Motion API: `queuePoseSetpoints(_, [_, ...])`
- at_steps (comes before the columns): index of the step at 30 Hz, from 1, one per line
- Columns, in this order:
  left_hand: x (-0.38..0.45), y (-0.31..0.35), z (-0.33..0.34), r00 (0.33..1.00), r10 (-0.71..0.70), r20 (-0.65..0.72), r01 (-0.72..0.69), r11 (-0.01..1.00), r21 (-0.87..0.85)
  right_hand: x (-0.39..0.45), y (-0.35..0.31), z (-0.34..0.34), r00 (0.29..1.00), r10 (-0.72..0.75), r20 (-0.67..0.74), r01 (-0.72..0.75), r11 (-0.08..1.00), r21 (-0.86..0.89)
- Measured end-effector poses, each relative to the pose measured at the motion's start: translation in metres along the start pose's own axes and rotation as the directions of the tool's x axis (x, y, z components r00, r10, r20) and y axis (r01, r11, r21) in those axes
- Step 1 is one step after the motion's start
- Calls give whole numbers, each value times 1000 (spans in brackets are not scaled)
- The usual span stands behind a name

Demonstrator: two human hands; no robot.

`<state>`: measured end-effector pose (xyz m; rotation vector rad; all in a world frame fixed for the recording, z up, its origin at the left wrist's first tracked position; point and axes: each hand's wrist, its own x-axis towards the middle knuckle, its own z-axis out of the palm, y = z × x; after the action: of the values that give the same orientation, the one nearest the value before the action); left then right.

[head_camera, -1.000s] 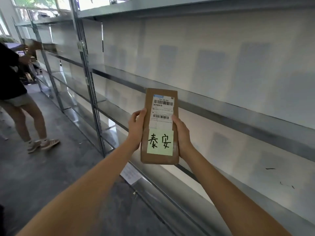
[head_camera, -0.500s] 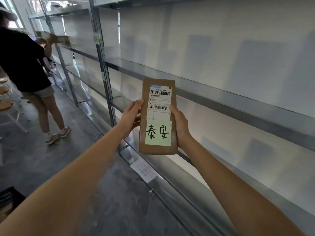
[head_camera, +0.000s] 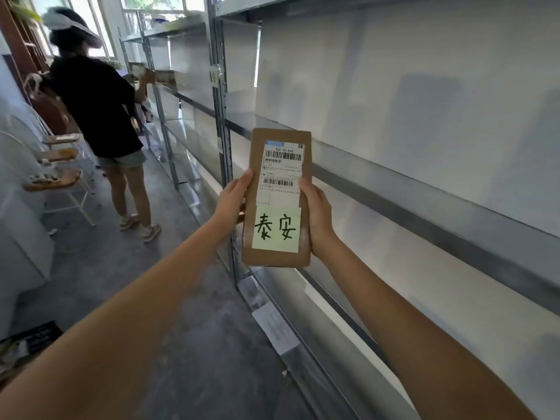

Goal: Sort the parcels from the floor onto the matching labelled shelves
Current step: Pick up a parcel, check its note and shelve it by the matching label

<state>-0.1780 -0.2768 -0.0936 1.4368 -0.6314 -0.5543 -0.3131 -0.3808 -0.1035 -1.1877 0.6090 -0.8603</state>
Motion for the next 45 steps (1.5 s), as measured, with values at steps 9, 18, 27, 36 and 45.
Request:
queuePoseSetpoints(9, [66, -26, -54, 982, 26, -187, -31, 999, -22, 66, 39, 67, 996, 75, 53, -75, 997, 0])
queuePoseSetpoints(18, [149, -24, -130, 982, 17, -187, -31, 997, -70, 131, 70, 161, 998, 51, 23, -52, 999, 18])
queuePoseSetpoints(27, [223, -29, -188, 986, 16, -163, -29, 996, -83, 182, 89, 227, 1000, 22, -2, -22, 999, -27])
queuePoseSetpoints(36, [308, -34, -209, 991, 30, -131, -38, 998, -60, 257, 105, 263, 999, 26, -19, -27, 999, -26])
queuePoseSetpoints(45, [417, -12, -204, 994, 55, -90, -57, 998, -24, 359, 87, 288, 1000, -16, -27, 16, 1000, 15])
